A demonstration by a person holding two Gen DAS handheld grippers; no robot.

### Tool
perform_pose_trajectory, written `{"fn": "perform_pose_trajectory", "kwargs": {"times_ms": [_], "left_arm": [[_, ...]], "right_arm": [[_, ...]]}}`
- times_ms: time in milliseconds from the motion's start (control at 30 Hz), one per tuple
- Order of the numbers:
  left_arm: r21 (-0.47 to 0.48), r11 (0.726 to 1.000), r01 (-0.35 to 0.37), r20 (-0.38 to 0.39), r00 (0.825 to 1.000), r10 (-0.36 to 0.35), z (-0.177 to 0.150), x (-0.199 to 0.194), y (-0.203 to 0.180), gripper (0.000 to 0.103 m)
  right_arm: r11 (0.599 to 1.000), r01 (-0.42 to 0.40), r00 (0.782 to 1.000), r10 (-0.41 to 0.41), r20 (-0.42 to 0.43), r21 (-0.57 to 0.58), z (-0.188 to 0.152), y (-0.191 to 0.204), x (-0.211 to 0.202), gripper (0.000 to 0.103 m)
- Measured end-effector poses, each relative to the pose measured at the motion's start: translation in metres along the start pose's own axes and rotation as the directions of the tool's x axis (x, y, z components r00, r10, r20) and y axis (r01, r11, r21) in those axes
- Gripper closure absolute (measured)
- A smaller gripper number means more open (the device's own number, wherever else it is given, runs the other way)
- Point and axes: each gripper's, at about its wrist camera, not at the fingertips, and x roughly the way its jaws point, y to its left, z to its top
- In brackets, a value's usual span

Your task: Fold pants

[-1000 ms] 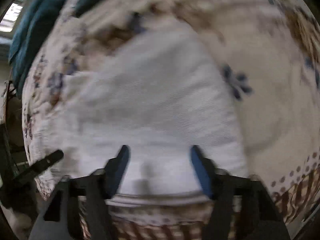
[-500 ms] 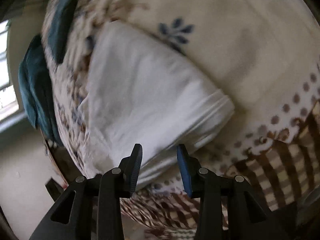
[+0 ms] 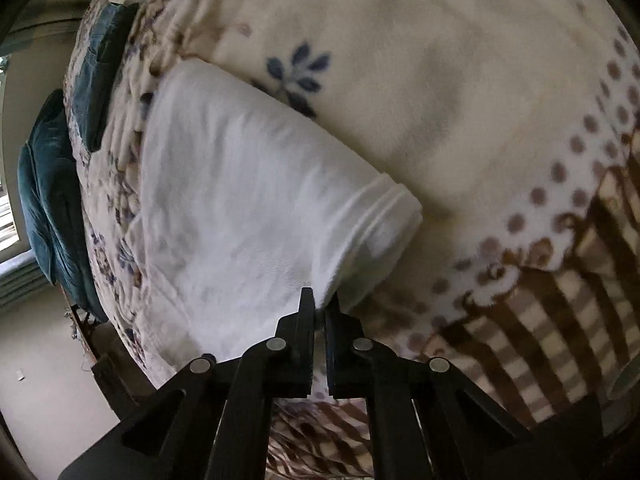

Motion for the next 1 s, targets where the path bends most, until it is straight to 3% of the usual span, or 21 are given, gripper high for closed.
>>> {"fn": "perform_pose_trajectory", "kwargs": {"times_ms": [100,167,233,267,300,367,400,467,567,667,733,800,867,933,1000], "left_arm": [[0.01,1.0,-0.01,-0.004,1.0,0.01,0.002,0.007,-0.002,0.008],[0.019,1.0,-0.016,-0.002,1.0,0.016,0.004,0.011,-0.008,0.008],[0.013,1.0,-0.005,0.009,1.0,0.005,0.001,0.006,-0.007,0.008],[0.001,1.0,-0.002,0.03,1.0,0.002,0.002,-0.003,-0.002,0.008],[-0.015,1.0,0.005,0.053,0.999,-0.004,0.0,-0.011,0.003,0.008],[-0.07,0.997,0.028,0.102,0.995,-0.021,-0.01,-0.031,0.021,0.008],[-0.103,0.994,0.035,0.126,0.992,-0.022,-0.016,-0.041,0.033,0.008],[-0.187,0.981,0.055,0.163,0.986,-0.024,-0.03,-0.057,0.063,0.008],[-0.325,0.943,0.074,0.173,0.985,-0.018,-0.047,-0.065,0.111,0.008],[-0.473,0.876,0.095,0.167,0.986,-0.017,-0.066,-0.059,0.161,0.008],[-0.562,0.818,0.128,0.156,0.987,-0.047,-0.075,-0.045,0.191,0.008],[-0.644,0.74,0.193,0.169,0.98,-0.108,-0.083,-0.029,0.214,0.008],[-0.715,0.635,0.293,0.209,0.956,-0.207,-0.092,-0.009,0.234,0.009],[-0.766,0.51,0.391,0.278,0.917,-0.286,-0.099,0.009,0.248,0.009],[-0.777,0.427,0.462,0.346,0.881,-0.323,-0.102,0.017,0.249,0.01]], "right_arm": [[1.0,-0.004,0.997,0.004,-0.071,0.005,0.016,-0.001,0.017,0.096],[1.0,-0.007,0.996,0.005,-0.093,-0.018,0.018,0.004,0.013,0.084],[0.997,0.032,0.996,-0.039,-0.085,-0.075,0.016,0.011,0.001,0.05],[0.99,0.076,0.994,-0.084,-0.066,-0.116,0.014,0.017,-0.005,0.025],[0.972,0.133,0.99,-0.141,-0.028,-0.194,0.011,0.029,-0.011,0.02],[0.915,0.246,0.969,-0.244,0.047,-0.321,0.002,0.051,-0.016,0.02],[0.844,0.343,0.939,-0.325,0.115,-0.411,-0.004,0.071,-0.014,0.02],[0.72,0.454,0.889,-0.403,0.217,-0.525,-0.017,0.101,-0.005,0.02],[0.638,0.479,0.875,-0.401,0.271,-0.603,-0.032,0.135,0.011,0.02],[0.607,0.464,0.881,-0.389,0.267,-0.646,-0.044,0.16,0.028,0.02],[0.584,0.455,0.884,-0.387,0.262,-0.672,-0.054,0.175,0.042,0.02],[0.556,0.456,0.881,-0.393,0.264,-0.694,-0.062,0.188,0.056,0.02],[0.531,0.461,0.876,-0.401,0.268,-0.711,-0.069,0.199,0.068,0.02],[0.519,0.457,0.875,-0.406,0.263,-0.722,-0.078,0.208,0.081,0.02],[0.509,0.453,0.874,-0.418,0.249,-0.732,-0.082,0.214,0.093,0.02]]}}
